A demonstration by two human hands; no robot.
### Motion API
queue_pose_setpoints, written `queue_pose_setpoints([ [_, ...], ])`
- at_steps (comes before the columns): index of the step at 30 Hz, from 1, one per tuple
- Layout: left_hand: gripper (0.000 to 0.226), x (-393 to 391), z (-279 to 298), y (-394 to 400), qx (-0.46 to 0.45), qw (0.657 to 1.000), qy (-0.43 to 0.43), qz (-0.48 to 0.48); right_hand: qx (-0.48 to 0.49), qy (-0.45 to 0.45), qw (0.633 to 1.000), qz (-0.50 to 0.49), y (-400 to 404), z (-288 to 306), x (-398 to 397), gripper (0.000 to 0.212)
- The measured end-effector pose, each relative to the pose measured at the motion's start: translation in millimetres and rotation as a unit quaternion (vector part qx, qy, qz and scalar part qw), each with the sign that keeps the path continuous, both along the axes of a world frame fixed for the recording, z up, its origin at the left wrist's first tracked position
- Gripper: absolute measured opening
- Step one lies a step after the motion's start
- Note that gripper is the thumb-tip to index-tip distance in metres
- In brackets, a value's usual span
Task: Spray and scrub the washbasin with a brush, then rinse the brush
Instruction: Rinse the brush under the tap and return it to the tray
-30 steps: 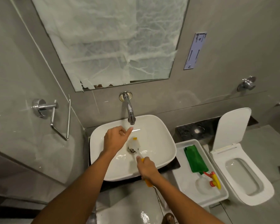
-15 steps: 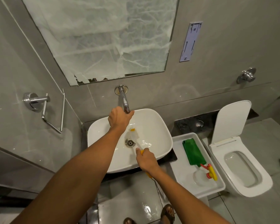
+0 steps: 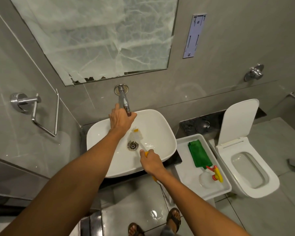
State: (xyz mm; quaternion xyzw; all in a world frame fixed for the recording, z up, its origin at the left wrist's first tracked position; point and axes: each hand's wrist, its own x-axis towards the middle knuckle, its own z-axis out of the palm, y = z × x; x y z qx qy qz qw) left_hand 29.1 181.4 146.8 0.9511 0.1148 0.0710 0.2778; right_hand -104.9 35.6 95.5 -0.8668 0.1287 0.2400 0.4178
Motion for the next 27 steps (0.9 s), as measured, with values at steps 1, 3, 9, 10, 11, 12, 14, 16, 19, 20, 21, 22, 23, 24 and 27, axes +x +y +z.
queue_pose_setpoints([
  [1, 0.028, 1, -1, 4, 0.004, 1.0, -0.006, -0.014, 0.004, 0.0, 1.0, 0.0, -1, 0, 0, 0.057],
  [3, 0.023, 3, -3, 12, 0.005, 0.999, -0.015, -0.038, 0.004, 0.0, 1.0, 0.003, -2, -1, 1, 0.058],
  [9, 0.023, 5, -9, 27, 0.028, 0.995, -0.008, -0.093, 0.012, 0.005, 1.0, 0.001, -2, -3, 0, 0.061],
  [10, 0.024, 5, -10, 30, 0.022, 0.995, -0.005, -0.102, 0.02, 0.005, 1.0, -0.002, -1, -4, -1, 0.061],
  [11, 0.026, 5, -11, 32, 0.016, 0.994, 0.002, -0.111, 0.027, 0.006, 1.0, -0.006, -1, -4, -2, 0.061],
  [12, 0.029, 6, -12, 36, 0.013, 0.993, 0.011, -0.12, 0.032, 0.007, 0.999, -0.007, -1, -5, -3, 0.06],
  [14, 0.034, 9, -12, 41, 0.01, 0.99, 0.031, -0.136, 0.035, 0.01, 0.999, -0.007, 0, -6, -4, 0.06],
  [16, 0.037, 11, -11, 44, 0.0, 0.988, 0.048, -0.144, 0.038, 0.013, 0.999, -0.005, 0, -8, -6, 0.059],
  [19, 0.037, 10, -8, 48, -0.015, 0.985, 0.066, -0.16, 0.048, 0.0, 0.999, -0.008, 2, -9, -11, 0.054],
  [20, 0.038, 10, -6, 50, -0.017, 0.983, 0.071, -0.167, 0.043, -0.014, 0.999, -0.007, 4, -8, -13, 0.052],
  [21, 0.04, 10, -4, 52, -0.016, 0.982, 0.076, -0.173, 0.036, -0.03, 0.999, -0.006, 5, -8, -15, 0.05],
  [22, 0.042, 10, -3, 54, -0.011, 0.981, 0.079, -0.177, 0.036, -0.04, 0.999, -0.008, 6, -7, -17, 0.05],
  [23, 0.044, 10, -1, 55, -0.006, 0.981, 0.081, -0.178, 0.048, -0.037, 0.998, -0.012, 6, -6, -19, 0.05],
  [24, 0.044, 11, 0, 57, -0.006, 0.981, 0.082, -0.174, 0.076, -0.022, 0.997, -0.02, 7, -5, -20, 0.05],
  [27, 0.038, 12, 3, 61, -0.1, 0.978, 0.096, -0.155, 0.238, 0.064, 0.965, -0.087, 12, -1, -25, 0.039],
])
